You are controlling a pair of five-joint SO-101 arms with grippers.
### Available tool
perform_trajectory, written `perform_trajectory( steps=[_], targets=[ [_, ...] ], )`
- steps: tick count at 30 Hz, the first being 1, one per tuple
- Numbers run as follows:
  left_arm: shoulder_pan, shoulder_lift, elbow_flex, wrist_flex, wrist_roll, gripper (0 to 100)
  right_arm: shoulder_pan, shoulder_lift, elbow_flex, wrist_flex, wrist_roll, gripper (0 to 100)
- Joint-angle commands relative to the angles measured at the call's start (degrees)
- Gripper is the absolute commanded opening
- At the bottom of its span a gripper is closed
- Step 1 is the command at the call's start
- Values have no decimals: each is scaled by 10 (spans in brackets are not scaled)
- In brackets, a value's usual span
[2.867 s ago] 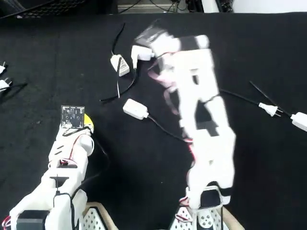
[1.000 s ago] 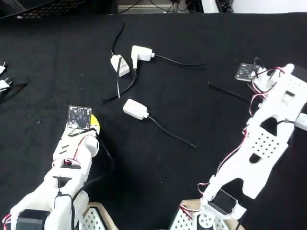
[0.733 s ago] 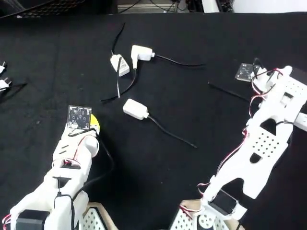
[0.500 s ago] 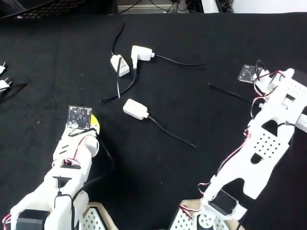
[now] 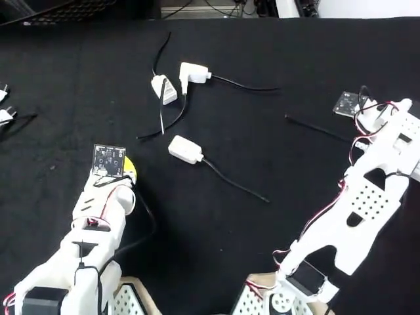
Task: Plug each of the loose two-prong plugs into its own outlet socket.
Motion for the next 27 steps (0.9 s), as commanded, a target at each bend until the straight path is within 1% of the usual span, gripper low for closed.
perform_trajectory(
  steps=[1, 4, 11, 12, 15, 19, 27],
  targets=[
    [7, -10, 11, 2, -4, 32, 2, 0, -7, -2, -3, 204],
    [7, -10, 11, 2, -4, 32, -4, 1, -3, -2, -3, 179],
    [7, -10, 11, 2, -4, 32, -22, -1, -7, 6, -4, 19],
    [7, -10, 11, 2, -4, 32, -24, -2, -8, 7, -5, 10],
    [7, -10, 11, 2, -4, 32, -32, -3, -25, 10, -24, 12],
    [7, -10, 11, 2, -4, 32, -40, -3, -95, 22, -71, 12],
    [7, -10, 11, 2, -4, 32, -69, 0, -268, 183, -73, 12]
  ],
)
